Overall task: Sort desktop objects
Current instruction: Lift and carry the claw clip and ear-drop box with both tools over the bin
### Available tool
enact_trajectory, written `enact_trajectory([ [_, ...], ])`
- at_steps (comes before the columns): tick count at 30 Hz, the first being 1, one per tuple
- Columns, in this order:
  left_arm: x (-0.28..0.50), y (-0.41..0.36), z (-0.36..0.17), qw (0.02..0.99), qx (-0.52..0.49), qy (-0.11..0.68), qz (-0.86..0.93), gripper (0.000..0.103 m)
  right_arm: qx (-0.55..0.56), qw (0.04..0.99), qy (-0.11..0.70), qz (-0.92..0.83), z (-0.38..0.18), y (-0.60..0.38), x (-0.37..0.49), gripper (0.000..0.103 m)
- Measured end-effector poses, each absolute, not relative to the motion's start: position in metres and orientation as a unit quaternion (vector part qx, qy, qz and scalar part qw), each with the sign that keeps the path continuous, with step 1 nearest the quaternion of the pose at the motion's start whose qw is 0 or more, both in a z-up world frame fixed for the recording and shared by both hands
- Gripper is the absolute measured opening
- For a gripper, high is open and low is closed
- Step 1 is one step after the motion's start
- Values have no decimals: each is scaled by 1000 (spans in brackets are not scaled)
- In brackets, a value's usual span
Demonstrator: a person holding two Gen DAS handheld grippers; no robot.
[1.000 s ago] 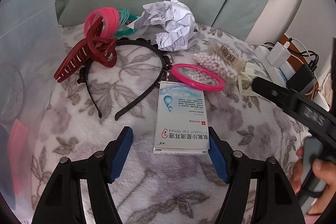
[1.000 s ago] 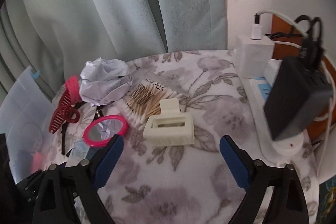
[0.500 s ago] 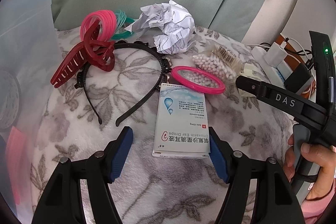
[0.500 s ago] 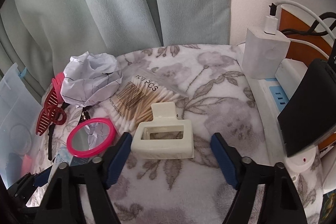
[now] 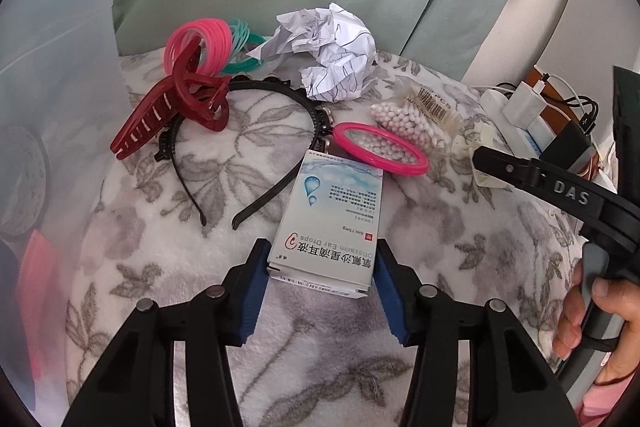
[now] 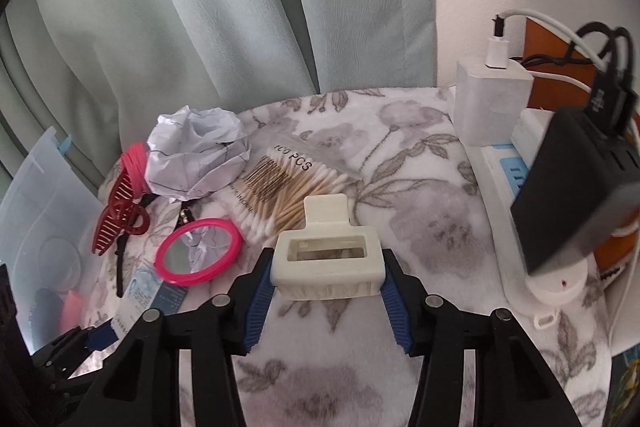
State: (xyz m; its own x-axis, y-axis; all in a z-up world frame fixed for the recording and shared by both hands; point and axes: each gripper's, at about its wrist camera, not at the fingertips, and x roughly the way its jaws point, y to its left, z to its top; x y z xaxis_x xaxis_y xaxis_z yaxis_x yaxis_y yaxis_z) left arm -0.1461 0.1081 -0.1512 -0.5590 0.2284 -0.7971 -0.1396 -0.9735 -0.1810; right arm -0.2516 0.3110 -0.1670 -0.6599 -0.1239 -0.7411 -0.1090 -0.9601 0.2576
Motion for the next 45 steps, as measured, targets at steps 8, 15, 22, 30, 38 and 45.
enact_trajectory([
  [8,-129,103,-145,102,-460,-55,880,52,411,7,-154,-899,-175,298,-258,54],
  [15,-111,102,-132,104,-452,-66,884,51,409,15,-160,-898,-173,289,-247,54],
  [22,-90,96,-111,110,-433,-77,892,51,397,19,-163,-903,-153,289,-227,54],
  [30,-68,88,-85,120,-397,-86,906,51,370,26,-157,-915,-117,278,-194,54],
  [38,-44,74,-53,127,-350,-98,923,51,331,43,-144,-932,-75,263,-160,54],
  [45,-22,56,-21,128,-303,-109,938,51,290,71,-133,-945,1,255,-71,54],
])
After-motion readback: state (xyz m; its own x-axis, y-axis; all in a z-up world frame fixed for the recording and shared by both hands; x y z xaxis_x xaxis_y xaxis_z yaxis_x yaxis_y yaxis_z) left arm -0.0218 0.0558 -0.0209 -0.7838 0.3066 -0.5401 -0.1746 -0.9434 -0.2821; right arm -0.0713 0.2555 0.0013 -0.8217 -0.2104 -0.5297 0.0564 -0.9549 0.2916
